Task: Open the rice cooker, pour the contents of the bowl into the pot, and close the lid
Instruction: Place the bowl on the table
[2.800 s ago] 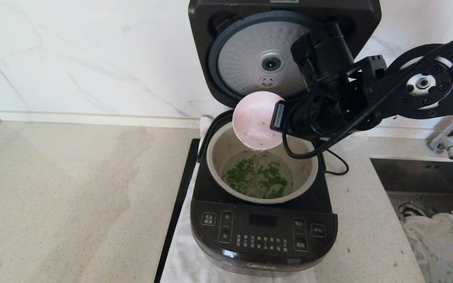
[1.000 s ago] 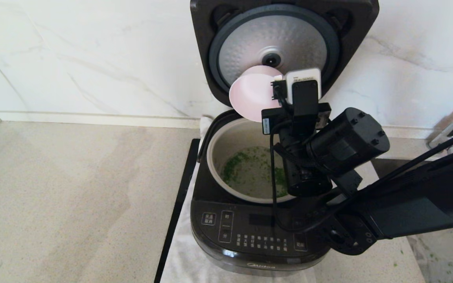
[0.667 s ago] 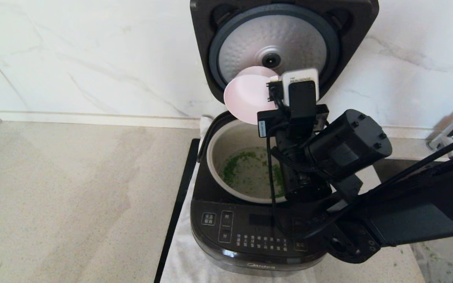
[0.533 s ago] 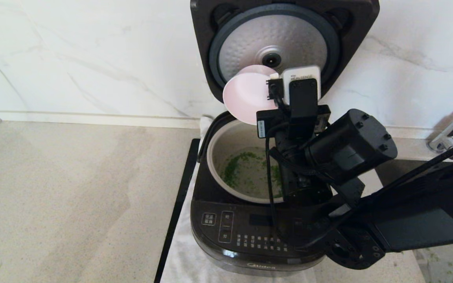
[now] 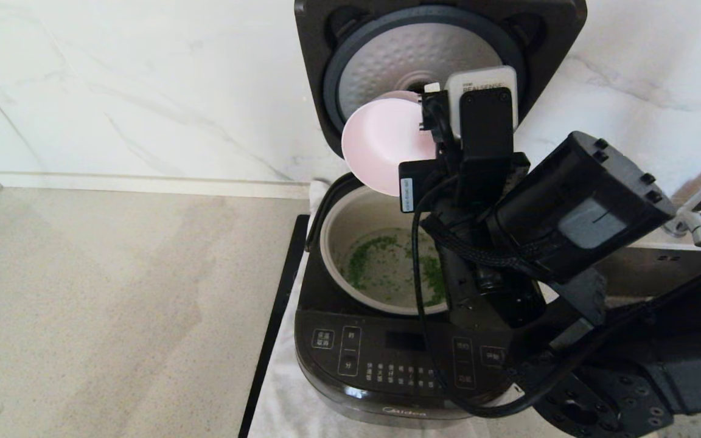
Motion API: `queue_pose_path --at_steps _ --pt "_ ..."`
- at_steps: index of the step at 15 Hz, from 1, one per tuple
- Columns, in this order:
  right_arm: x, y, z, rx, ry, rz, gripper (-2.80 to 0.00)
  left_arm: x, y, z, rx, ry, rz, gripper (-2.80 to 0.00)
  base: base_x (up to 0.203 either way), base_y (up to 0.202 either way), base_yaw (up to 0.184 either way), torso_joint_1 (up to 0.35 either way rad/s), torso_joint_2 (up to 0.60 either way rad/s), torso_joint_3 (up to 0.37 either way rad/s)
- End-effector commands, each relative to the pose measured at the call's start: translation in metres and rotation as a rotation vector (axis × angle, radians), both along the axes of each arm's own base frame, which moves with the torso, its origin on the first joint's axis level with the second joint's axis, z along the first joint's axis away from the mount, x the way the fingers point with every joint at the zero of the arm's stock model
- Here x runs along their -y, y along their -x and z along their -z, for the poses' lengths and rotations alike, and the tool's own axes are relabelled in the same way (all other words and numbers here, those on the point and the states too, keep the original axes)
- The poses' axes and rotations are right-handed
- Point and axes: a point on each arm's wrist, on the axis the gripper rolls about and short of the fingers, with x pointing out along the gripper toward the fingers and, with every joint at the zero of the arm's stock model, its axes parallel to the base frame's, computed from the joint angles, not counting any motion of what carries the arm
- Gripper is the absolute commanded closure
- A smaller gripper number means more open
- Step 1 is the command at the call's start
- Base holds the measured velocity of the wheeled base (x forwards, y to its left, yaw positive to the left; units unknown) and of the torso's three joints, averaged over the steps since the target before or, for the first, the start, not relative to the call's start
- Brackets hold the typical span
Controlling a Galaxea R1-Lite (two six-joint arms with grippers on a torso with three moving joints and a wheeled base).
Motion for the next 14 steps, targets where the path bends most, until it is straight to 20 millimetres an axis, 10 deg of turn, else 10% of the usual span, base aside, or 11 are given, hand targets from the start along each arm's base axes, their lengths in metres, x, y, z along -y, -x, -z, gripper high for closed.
queue_pose_path --at_steps 1,7,14 --pt "0.012 0.011 -0.016 -0.037 -0.011 -0.014 0.00 0.000 0.000 0.000 0.001 -0.001 -0.001 0.00 0.000 0.000 0.000 0.000 0.00 0.000" --pt "0.068 0.041 -0.042 -0.274 -0.058 -0.089 0.00 0.000 0.000 0.000 0.001 -0.001 -0.001 0.00 0.000 0.000 0.000 0.000 0.00 0.000" --pt "0.181 0.074 -0.050 -0.557 -0.129 -0.157 0.00 0.000 0.000 0.000 0.001 -0.001 0.001 0.00 0.000 0.000 0.000 0.000 0.00 0.000"
